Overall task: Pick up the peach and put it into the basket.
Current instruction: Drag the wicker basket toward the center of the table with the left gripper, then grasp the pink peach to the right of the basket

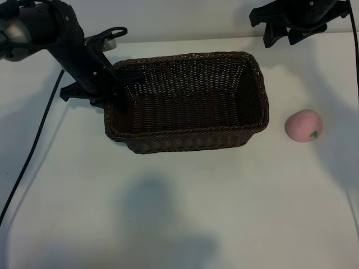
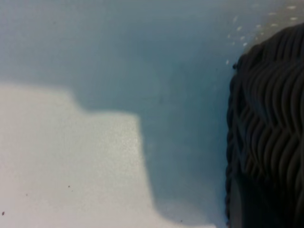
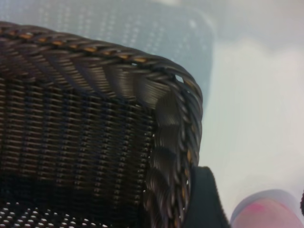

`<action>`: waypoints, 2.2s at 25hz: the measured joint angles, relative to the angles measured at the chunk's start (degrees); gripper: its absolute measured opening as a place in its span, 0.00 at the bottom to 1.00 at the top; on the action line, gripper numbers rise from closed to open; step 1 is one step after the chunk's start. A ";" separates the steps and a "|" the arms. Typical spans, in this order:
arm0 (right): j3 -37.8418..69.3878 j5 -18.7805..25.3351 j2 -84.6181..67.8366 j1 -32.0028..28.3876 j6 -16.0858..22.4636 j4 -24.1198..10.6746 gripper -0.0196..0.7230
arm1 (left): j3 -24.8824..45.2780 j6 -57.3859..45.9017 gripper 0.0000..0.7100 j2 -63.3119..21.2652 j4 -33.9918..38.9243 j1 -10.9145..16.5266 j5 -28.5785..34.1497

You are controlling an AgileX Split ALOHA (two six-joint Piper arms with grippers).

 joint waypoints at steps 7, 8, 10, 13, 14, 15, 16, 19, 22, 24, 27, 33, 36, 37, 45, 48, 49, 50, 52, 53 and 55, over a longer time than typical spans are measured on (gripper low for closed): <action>0.00 0.00 0.00 0.00 0.05 0.00 0.68 | -1.27 0.02 0.78 0.00 1.21 0.00 3.40; 0.00 0.00 0.00 0.00 0.05 0.00 0.68 | -2.14 -0.54 0.88 0.00 1.79 0.00 4.47; 0.00 0.00 0.00 0.00 0.05 0.00 0.68 | -4.42 -2.11 0.97 0.00 3.36 0.00 6.87; 0.00 0.00 0.00 0.00 0.05 0.00 0.68 | -8.99 -3.89 0.98 0.00 6.09 0.00 11.58; 0.00 0.00 0.00 0.00 0.05 0.00 0.68 | -10.71 -4.20 0.97 0.00 6.72 0.00 13.22; 0.00 0.00 0.00 0.00 0.05 0.00 0.68 | -12.42 -4.29 0.96 0.00 7.02 0.00 14.79; 0.00 0.00 0.00 0.00 0.05 0.00 0.68 | -14.14 -4.40 0.95 0.00 7.06 0.00 16.24; 0.00 0.00 0.00 0.00 0.05 0.00 0.68 | -18.56 -4.84 0.92 0.00 7.01 -0.11 16.74; 0.00 0.00 0.00 0.00 0.05 0.00 0.68 | -22.15 -5.52 0.91 0.00 7.19 -1.10 16.79; 0.00 0.00 0.00 0.00 0.05 0.00 0.68 | -23.33 -5.72 0.90 0.00 7.25 -2.38 16.79; 0.00 0.00 0.00 0.00 0.05 0.00 0.68 | -23.58 -6.27 0.90 0.00 7.20 -4.35 16.79; 0.00 0.12 0.00 0.00 0.05 0.00 0.68 | -24.08 -6.75 0.89 0.00 7.00 -5.27 16.79; 0.00 0.16 0.00 0.00 0.05 0.00 0.68 | -24.08 -6.93 0.89 0.00 6.92 -5.21 16.79; 0.00 0.16 0.00 0.00 0.05 0.00 0.68 | -24.08 -6.94 0.88 0.00 6.75 -5.21 16.79; 0.00 0.34 0.00 0.00 0.43 0.00 0.68 | -24.59 -7.11 0.87 0.00 6.24 -5.21 16.79; 0.00 0.56 0.00 0.00 0.43 0.00 0.68 | -27.13 -7.11 0.86 0.00 6.24 -5.21 16.79; 0.00 0.75 0.00 0.00 0.43 0.00 0.68 | -27.98 -7.11 0.86 0.00 6.24 -5.21 16.79; 0.00 0.97 0.00 0.00 0.43 0.00 0.68 | -28.86 -7.11 0.86 0.00 6.24 -5.21 16.79; 0.00 1.41 0.00 0.00 0.43 0.00 0.68 | -29.89 -7.11 0.85 0.00 6.45 -5.21 16.79; 0.00 1.69 0.00 0.00 0.43 0.00 0.68 | -30.03 -7.11 0.85 0.00 6.45 -5.21 16.79; 0.00 2.10 0.00 0.00 0.43 0.00 0.68 | -30.14 -7.11 0.85 0.00 6.66 -5.21 16.79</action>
